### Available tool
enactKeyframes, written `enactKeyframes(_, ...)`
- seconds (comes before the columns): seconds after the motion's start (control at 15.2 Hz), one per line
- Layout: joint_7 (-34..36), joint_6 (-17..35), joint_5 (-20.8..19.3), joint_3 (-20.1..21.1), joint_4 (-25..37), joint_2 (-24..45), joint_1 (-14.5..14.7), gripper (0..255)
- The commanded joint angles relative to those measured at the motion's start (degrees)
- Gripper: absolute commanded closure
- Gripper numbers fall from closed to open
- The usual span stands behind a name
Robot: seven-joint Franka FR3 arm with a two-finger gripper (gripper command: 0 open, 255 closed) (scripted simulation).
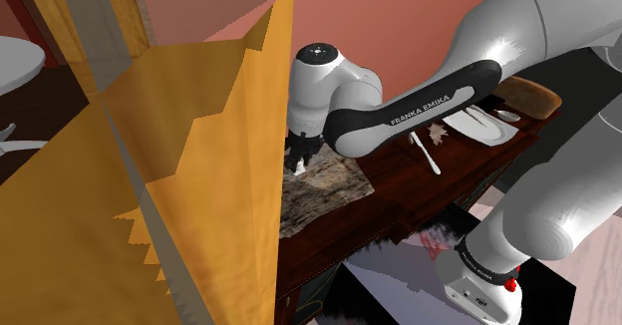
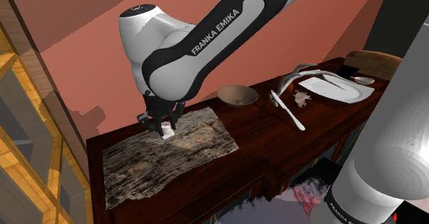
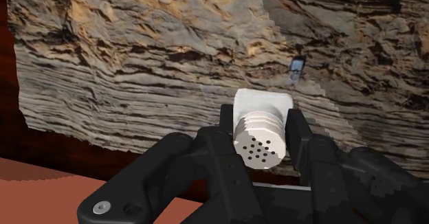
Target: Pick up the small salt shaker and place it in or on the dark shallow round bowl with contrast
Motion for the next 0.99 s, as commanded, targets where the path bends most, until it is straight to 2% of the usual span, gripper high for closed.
enactKeyframes(0.0, 0.01, 0.01, -0.01, 0.02, 0.02, 0.01, 0.01, 255)
enactKeyframes(0.92, -5.16, -10.05, 5.36, -0.58, 5.35, -6.03, 0.38, 255)
